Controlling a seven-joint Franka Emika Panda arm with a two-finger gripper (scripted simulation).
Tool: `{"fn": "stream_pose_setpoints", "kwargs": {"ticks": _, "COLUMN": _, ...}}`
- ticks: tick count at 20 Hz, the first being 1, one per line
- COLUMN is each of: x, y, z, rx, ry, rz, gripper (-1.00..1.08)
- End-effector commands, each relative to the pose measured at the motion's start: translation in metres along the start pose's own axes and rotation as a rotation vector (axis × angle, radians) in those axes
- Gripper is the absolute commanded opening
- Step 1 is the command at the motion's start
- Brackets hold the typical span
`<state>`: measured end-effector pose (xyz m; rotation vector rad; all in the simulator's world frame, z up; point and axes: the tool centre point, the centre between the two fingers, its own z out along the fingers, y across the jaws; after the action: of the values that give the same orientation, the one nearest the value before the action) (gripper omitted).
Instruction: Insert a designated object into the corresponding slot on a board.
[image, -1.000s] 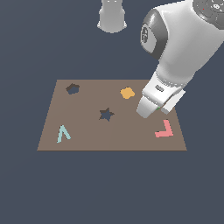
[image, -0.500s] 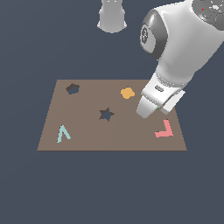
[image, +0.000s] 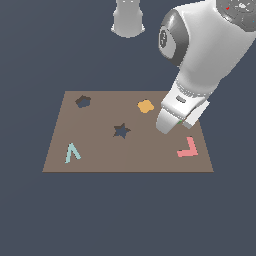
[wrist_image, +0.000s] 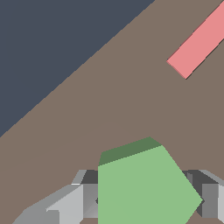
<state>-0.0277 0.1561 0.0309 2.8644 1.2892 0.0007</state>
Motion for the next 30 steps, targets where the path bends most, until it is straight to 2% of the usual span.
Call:
{"fn": "stream_pose_setpoints", "kwargs": {"ticks": 1, "x": -0.005, "y": -0.002, "z": 0.000, "rx": 0.000, "ry": 0.000, "rz": -0.025, "gripper": -1.00}}
{"fn": "stream_pose_setpoints", "kwargs": {"ticks": 9, "x": -0.036, "y": -0.010, "z": -0.001, "rx": 0.000, "ry": 0.000, "rz": -0.167, "gripper": -1.00}}
{"fn": "stream_pose_setpoints", "kwargs": {"ticks": 17, "x": -0.083, "y": -0.014, "z": -0.002, "rx": 0.000, "ry": 0.000, "rz": -0.379, "gripper": -1.00}}
{"fn": "stream_pose_setpoints", "kwargs": {"ticks": 30, "x": -0.169, "y": 0.006, "z": -0.005, "rx": 0.000, "ry": 0.001, "rz": -0.770, "gripper": -1.00}}
